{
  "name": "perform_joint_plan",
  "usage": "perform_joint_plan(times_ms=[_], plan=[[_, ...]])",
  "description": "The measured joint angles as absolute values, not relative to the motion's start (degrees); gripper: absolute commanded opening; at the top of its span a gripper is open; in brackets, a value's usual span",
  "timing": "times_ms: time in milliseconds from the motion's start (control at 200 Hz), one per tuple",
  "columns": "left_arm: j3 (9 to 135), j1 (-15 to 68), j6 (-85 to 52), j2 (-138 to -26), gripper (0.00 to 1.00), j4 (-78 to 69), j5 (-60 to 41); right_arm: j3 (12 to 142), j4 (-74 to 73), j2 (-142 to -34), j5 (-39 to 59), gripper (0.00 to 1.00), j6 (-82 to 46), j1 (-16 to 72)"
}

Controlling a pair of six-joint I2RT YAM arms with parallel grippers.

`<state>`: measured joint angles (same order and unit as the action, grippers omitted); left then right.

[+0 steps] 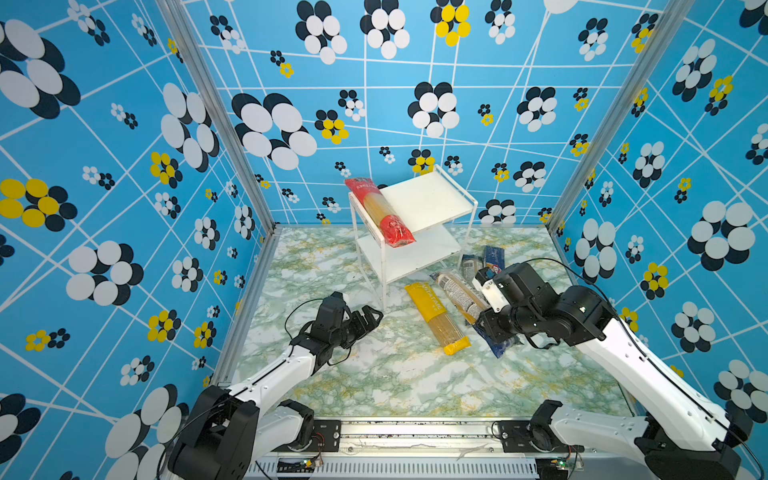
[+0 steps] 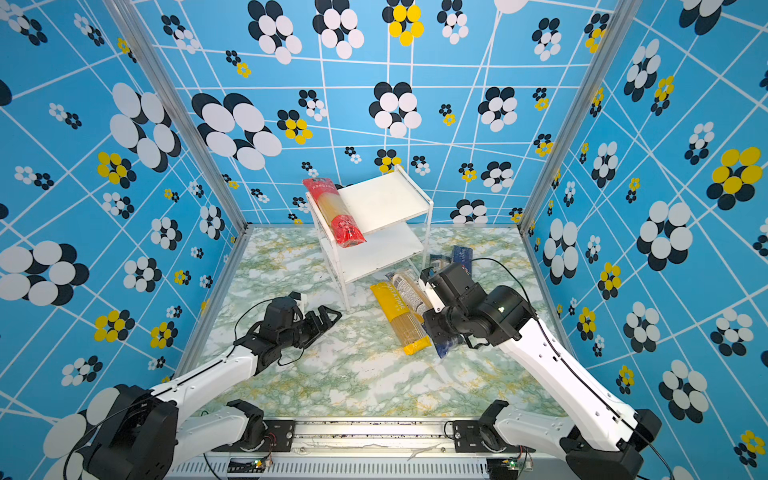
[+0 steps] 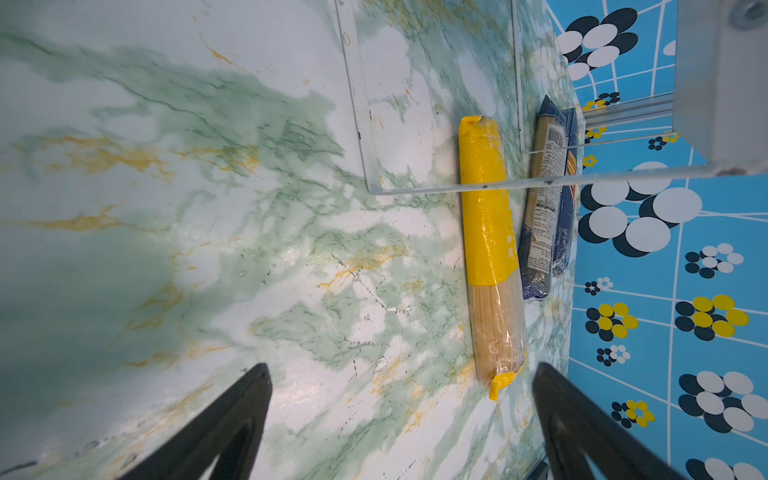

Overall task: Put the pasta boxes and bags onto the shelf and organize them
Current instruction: 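Lift the clear spaghetti bag upright with the right gripper, then carry the held bag with the right gripper toward the white shelf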

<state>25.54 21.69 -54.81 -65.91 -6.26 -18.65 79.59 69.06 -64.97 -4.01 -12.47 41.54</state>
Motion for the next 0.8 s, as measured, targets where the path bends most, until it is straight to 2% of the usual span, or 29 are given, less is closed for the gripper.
perform_joint_plan(times_ms=[800], plan=[[25.54, 21.58, -54.83, -65.95, 0.99, -6.33, -18.7, 94.08, 74.98, -67.07, -7.03, 0.0, -8.67, 40.56]])
